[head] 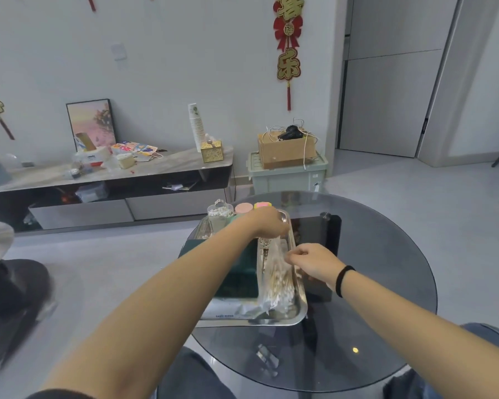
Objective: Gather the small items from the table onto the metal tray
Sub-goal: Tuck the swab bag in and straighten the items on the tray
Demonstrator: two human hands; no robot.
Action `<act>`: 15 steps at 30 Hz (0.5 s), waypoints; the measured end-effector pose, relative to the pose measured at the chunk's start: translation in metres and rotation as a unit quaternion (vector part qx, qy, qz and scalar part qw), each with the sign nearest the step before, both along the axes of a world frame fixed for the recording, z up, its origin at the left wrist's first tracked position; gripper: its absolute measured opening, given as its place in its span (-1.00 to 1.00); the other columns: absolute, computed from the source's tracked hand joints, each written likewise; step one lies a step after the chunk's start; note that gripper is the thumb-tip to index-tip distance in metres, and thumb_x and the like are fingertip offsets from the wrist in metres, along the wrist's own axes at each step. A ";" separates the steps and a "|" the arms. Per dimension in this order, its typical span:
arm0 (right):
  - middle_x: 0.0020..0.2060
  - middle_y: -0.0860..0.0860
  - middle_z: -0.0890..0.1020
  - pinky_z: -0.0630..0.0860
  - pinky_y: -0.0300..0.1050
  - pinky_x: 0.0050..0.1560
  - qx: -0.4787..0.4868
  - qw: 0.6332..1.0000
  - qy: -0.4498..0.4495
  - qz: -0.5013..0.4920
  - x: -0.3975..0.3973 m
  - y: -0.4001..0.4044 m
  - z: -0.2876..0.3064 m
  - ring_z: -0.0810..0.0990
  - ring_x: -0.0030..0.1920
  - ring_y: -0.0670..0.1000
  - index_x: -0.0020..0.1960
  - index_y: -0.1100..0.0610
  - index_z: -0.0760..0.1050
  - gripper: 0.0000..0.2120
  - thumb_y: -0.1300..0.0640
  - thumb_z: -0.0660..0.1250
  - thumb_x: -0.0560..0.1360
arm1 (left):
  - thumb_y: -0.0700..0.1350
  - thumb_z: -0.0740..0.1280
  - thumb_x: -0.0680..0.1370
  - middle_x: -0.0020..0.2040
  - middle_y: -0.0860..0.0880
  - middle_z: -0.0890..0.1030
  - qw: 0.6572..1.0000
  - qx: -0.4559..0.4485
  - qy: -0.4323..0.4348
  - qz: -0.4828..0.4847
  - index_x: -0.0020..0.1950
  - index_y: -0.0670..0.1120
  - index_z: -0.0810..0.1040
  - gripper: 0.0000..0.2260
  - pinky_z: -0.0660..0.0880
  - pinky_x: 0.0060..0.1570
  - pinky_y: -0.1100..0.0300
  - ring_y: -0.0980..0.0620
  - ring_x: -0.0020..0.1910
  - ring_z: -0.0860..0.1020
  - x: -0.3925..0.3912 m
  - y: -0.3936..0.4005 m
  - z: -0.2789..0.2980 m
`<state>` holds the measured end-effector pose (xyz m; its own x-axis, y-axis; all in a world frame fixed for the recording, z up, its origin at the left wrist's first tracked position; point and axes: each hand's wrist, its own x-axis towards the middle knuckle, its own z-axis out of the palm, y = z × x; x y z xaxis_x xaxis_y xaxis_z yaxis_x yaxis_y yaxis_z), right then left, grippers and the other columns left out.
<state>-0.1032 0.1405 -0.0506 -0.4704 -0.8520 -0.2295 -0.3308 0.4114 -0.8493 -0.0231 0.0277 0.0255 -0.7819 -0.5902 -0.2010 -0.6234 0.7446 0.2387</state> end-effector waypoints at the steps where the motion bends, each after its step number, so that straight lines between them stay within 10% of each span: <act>1: 0.07 0.02 0.58 0.48 -0.12 0.00 0.011 1.000 0.024 -0.004 0.000 -0.002 -0.003 0.53 0.00 0.01 0.14 0.10 0.52 -0.71 -0.01 0.26 0.49 | 0.00 0.14 0.59 -0.15 -0.10 0.55 0.999 -0.002 0.043 0.016 -0.04 -0.19 0.56 -0.69 0.43 -0.07 0.11 -0.09 -0.11 0.52 0.007 -0.004 0.001; 6: 0.44 0.09 0.29 0.20 0.08 0.42 0.048 0.999 -0.013 0.007 0.013 -0.010 -0.008 0.25 0.42 0.13 0.43 0.11 0.24 -0.41 -0.21 0.07 0.53 | -0.09 0.11 0.58 -0.28 -0.10 0.49 0.967 0.005 0.201 0.159 -0.20 -0.17 0.51 -0.72 0.38 -0.21 0.16 -0.11 -0.19 0.48 0.059 -0.029 0.003; 10: 0.47 0.04 0.24 0.17 0.02 0.41 0.000 0.998 -0.058 -0.004 0.029 -0.020 -0.006 0.24 0.44 0.09 0.48 0.05 0.14 -0.34 -0.30 0.02 0.50 | -0.10 0.11 0.58 0.06 -0.33 0.57 0.950 0.030 0.205 0.232 0.10 -0.34 0.52 -0.65 0.44 0.03 0.03 -0.17 -0.09 0.47 0.104 -0.044 0.003; 15: 0.49 0.04 0.19 0.14 0.13 0.44 -0.015 0.998 -0.055 0.011 0.035 -0.026 -0.004 0.19 0.46 0.12 0.48 0.00 0.12 -0.11 -0.50 0.06 0.32 | 0.11 0.14 0.58 0.41 -0.13 0.40 0.934 0.146 0.200 0.256 0.35 -0.13 0.44 -0.55 0.31 0.26 0.00 -0.15 0.32 0.40 0.141 -0.044 -0.011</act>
<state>-0.0681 0.1141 -0.0548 -0.4256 -0.8689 -0.2525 -0.2439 0.3789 -0.8927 0.1176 -0.0166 0.0147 -0.4594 -0.8728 -0.1646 -0.6972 0.2395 0.6756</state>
